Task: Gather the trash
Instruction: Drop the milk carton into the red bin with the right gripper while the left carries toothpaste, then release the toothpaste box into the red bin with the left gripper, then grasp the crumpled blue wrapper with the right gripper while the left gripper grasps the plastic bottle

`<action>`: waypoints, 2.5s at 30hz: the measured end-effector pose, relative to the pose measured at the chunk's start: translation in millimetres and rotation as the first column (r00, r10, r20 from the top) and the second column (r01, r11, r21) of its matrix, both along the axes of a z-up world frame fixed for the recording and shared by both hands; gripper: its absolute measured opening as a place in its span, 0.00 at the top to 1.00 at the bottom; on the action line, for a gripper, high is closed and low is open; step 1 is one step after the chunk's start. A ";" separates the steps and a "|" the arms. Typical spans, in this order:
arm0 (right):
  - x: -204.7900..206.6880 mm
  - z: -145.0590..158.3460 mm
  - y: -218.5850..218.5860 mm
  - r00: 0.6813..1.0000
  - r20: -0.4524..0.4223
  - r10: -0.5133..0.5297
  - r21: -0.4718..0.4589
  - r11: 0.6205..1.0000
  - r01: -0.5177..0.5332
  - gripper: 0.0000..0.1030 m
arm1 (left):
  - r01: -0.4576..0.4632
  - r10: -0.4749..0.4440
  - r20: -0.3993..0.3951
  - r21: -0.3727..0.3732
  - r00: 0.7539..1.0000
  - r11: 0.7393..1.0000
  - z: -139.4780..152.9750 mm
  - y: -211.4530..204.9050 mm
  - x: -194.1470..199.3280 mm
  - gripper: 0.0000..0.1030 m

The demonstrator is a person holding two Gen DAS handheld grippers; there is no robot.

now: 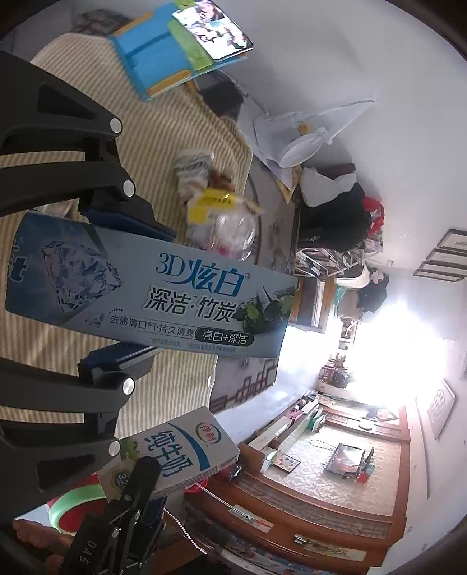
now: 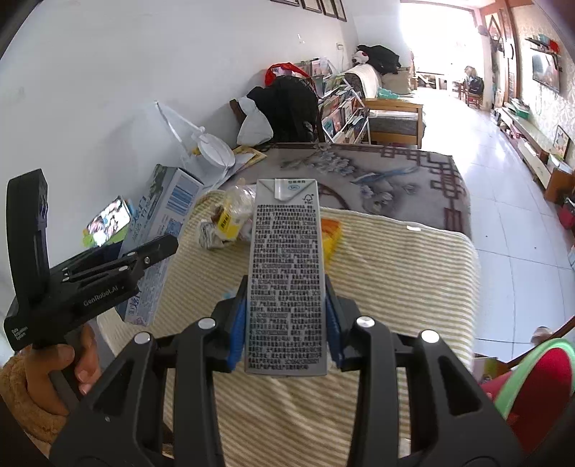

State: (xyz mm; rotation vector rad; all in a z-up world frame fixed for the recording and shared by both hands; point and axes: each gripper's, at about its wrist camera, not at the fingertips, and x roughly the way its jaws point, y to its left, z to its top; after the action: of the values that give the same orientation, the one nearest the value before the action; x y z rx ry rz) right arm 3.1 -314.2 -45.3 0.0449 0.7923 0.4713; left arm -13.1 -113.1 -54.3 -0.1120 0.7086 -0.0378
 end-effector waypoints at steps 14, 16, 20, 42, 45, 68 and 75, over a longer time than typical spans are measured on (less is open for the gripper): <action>-40.8 -26.9 -155.6 0.988 -0.068 -0.142 -0.059 0.989 0.138 0.65 | 0.247 -0.251 -0.040 -0.073 0.967 0.966 -18.1 -170.6 -59.1 0.52; -46.4 -30.3 -184.0 0.974 -0.080 -0.214 -0.065 0.976 0.209 0.65 | 0.300 -0.305 -0.057 -0.089 0.951 0.950 -21.3 -189.4 -57.6 0.52; -55.0 -40.5 -228.4 0.935 -0.104 -0.340 -0.107 0.938 0.329 0.65 | 0.384 -0.393 -0.079 -0.106 0.916 0.917 -26.5 -223.3 -57.7 0.52; -61.5 -61.0 -293.0 0.838 -0.122 -0.532 -0.196 0.840 0.505 0.36 | 0.518 -0.524 -0.091 -0.087 0.847 0.851 -33.1 -280.6 -38.5 0.12; -48.1 -44.7 -264.9 0.889 -0.087 -0.449 -0.155 0.888 0.433 0.36 | 0.410 -0.413 -0.080 -0.056 0.907 0.910 -29.8 -239.2 -29.2 0.12; 37.2 -63.2 51.0 0.990 -0.141 0.022 -0.141 0.989 -0.042 0.29 | -0.093 0.095 -0.056 0.033 0.994 0.995 -24.2 67.1 -13.3 0.12; 59.3 -102.2 118.6 0.967 -0.254 -0.008 -0.139 0.990 -0.029 0.25 | -0.057 0.059 -0.080 0.031 0.995 0.998 -35.7 117.5 6.9 0.12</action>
State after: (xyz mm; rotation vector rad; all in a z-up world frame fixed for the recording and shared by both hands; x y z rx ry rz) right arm 62.3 -195.6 -147.5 -0.0315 1.0775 0.4228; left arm -6.1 4.4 -90.0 -0.1068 0.7862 0.0325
